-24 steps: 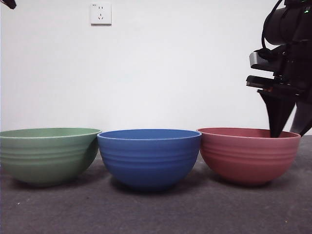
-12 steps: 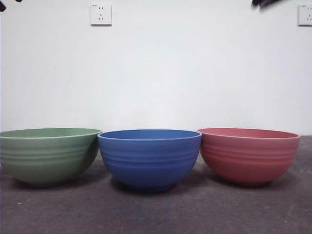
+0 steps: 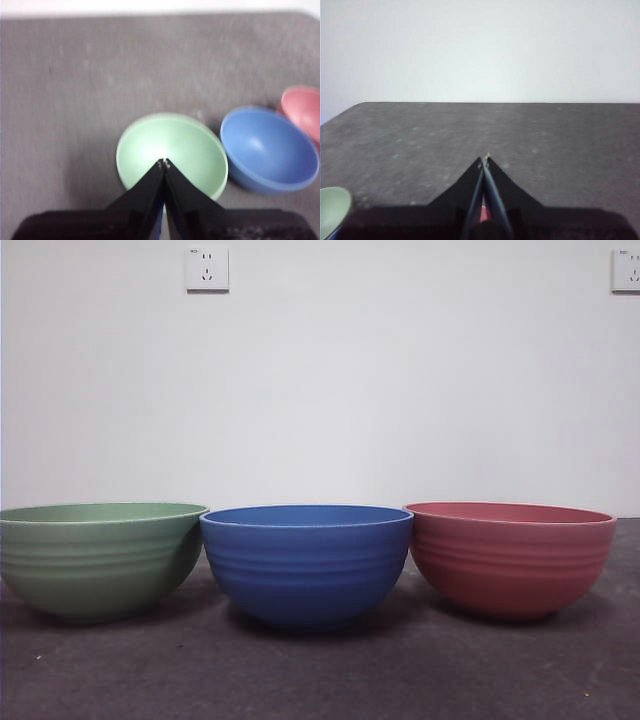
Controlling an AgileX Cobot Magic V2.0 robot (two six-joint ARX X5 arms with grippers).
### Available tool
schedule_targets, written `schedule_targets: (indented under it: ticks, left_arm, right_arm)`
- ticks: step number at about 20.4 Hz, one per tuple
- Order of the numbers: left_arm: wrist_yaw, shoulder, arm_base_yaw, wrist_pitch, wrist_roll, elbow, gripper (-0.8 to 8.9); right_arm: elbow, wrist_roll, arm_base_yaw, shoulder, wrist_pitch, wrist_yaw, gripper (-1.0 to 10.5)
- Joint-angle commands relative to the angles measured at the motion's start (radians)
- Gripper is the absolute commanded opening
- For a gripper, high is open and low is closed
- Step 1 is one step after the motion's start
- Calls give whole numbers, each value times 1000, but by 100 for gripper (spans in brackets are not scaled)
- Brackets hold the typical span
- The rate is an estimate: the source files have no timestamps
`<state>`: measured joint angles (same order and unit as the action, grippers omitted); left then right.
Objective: Pick up the green bowl on the top,put the green bowl on the left,pick up the red bowl in the middle,put the red bowl on the right
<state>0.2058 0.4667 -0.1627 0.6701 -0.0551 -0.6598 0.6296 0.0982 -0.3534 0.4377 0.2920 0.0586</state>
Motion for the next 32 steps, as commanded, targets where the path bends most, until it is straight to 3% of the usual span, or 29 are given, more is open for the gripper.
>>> schedule_targets:
  ticks: [1,6,9,10,12,17,22,32]
  left_arm:
    - [7,2,-2,41,-16,5,-4]
    - [6,2,-2,60,-16,5,-4]
    - [5,-15,-6,59,-7,6,-4]
    - [-33,-60,2,65,69,6,-4]
    - [-46,-177,33,48,101,14,-4]
    - [-49,-439,145,-242,117,243,-4]
    - [-48,-465,178,-447,101,503,-3]
    - [-45,-465,177,-481,54,649,-3]
  right_arm:
    - [-8,16,-1,3,-5,12,2]
    - [-8,16,-1,9,8,80,2]
    - [-8,16,-1,9,13,80,2]
    - [-8,16,-1,9,17,80,2]
    - [-8,16,-1,9,34,79,2]
    - [-8,16,-1,12,78,79,2]
    - [-8,16,-1,16,123,79,2]
    - [-8,16,-1,16,178,79,2]
